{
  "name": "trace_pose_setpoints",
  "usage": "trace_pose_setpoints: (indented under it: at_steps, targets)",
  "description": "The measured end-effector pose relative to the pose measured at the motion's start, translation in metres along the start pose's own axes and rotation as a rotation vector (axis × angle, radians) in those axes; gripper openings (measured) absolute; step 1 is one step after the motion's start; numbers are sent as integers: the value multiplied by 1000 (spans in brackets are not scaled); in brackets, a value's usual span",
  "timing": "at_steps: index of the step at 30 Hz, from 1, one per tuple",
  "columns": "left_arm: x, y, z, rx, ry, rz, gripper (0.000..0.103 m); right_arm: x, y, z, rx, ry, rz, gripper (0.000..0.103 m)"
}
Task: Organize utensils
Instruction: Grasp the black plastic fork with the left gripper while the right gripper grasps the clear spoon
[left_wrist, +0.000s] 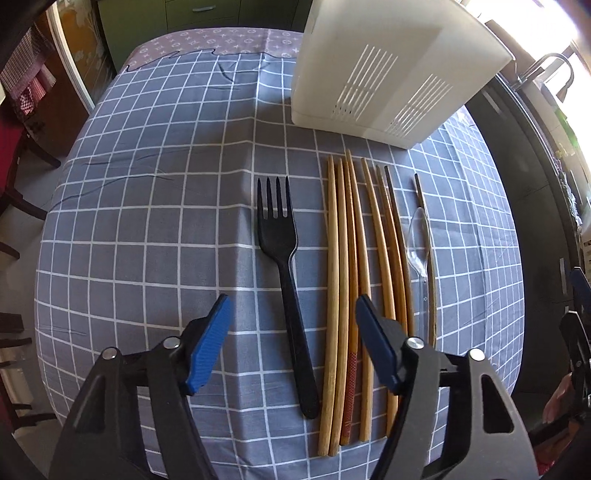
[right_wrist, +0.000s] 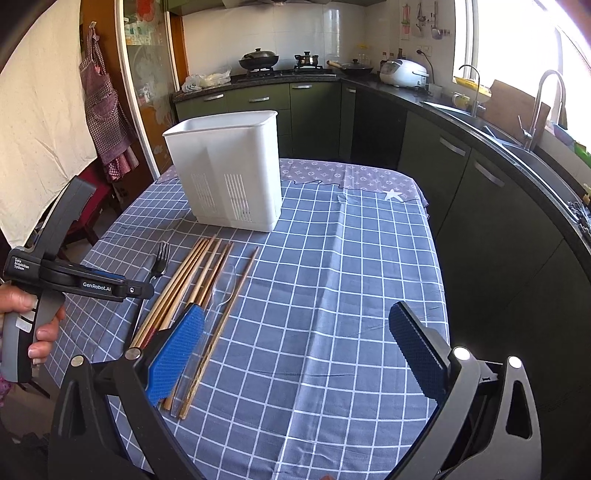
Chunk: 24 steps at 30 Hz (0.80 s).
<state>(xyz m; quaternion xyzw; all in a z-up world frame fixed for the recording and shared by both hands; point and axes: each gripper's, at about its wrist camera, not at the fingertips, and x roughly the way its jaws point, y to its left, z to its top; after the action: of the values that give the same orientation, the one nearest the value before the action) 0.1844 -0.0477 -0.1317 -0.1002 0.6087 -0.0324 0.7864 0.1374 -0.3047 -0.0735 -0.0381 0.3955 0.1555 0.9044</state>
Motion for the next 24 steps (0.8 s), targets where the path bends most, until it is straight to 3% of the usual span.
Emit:
trace_pose_setpoints:
  at_steps: [3,7,9,14,20,24]
  targets:
    - [5,-3,-1,-7,12,3,45,1,1,0,-7,-5,7,99]
    - [12,-6,-2,-27,10,15,39,-1,1,-1,-8,-15,12,99]
    - [16,-9,0,-37,3,27,30,-2,1,-2,-6,-19,14,99]
    - [20,-16,3,-35,-3,53,26,-4,-3,-4,-5,-24,1,99]
    - [25,-26,15,-8,-20,102,9,5,-6,-5,-9,8,-5,99]
    - [27,-22,19,-7,-29,91,9,13,-7,-2,-11,41,2,99]
